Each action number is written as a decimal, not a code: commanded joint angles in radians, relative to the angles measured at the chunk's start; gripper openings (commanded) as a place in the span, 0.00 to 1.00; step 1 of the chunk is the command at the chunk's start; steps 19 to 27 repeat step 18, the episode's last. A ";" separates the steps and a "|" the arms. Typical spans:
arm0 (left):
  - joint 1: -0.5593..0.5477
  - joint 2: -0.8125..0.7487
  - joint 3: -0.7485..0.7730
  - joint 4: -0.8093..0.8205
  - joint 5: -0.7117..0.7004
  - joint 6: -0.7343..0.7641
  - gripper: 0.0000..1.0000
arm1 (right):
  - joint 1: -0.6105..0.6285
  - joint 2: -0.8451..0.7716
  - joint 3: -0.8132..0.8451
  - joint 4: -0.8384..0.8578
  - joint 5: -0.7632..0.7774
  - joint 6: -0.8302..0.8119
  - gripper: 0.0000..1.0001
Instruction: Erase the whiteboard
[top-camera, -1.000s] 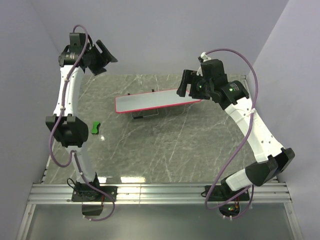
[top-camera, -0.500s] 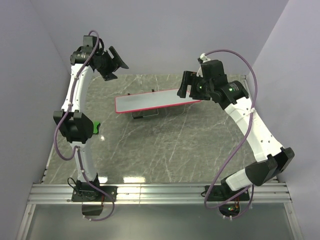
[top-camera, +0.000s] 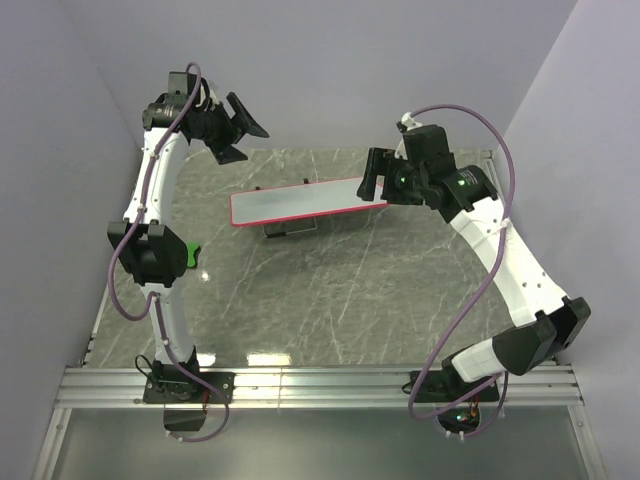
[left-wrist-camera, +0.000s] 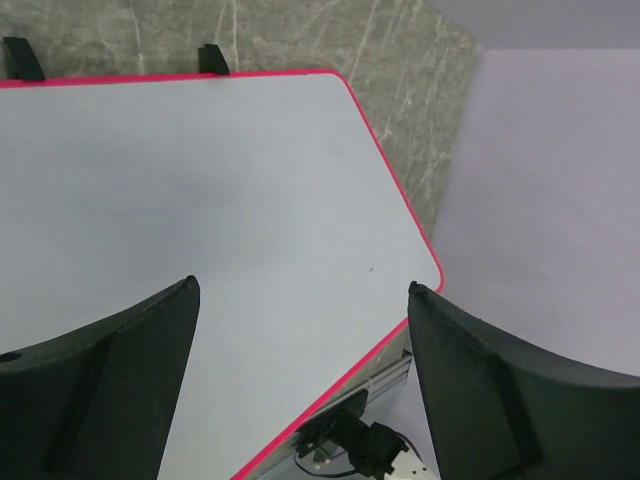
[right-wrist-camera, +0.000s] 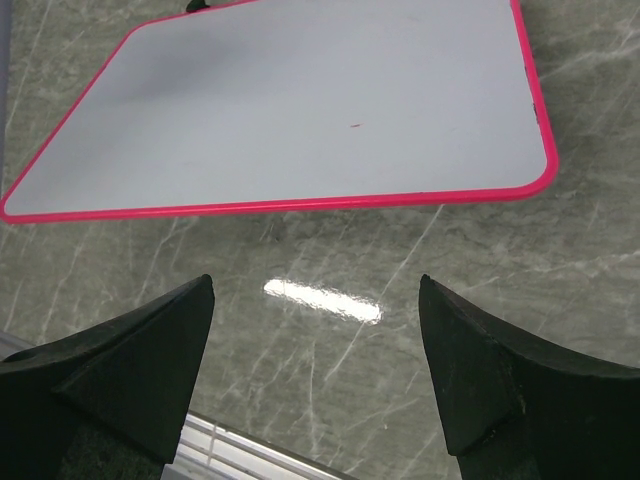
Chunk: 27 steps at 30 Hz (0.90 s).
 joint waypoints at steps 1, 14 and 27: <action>0.004 -0.053 0.034 0.022 0.069 -0.032 0.88 | -0.008 -0.043 -0.005 0.026 -0.004 -0.008 0.89; -0.005 -0.087 0.014 -0.018 -0.063 0.050 0.89 | -0.010 -0.082 -0.041 0.028 0.009 -0.014 0.89; -0.014 -0.105 0.031 -0.046 -0.167 0.083 0.95 | -0.008 -0.089 -0.045 0.029 0.012 -0.013 0.90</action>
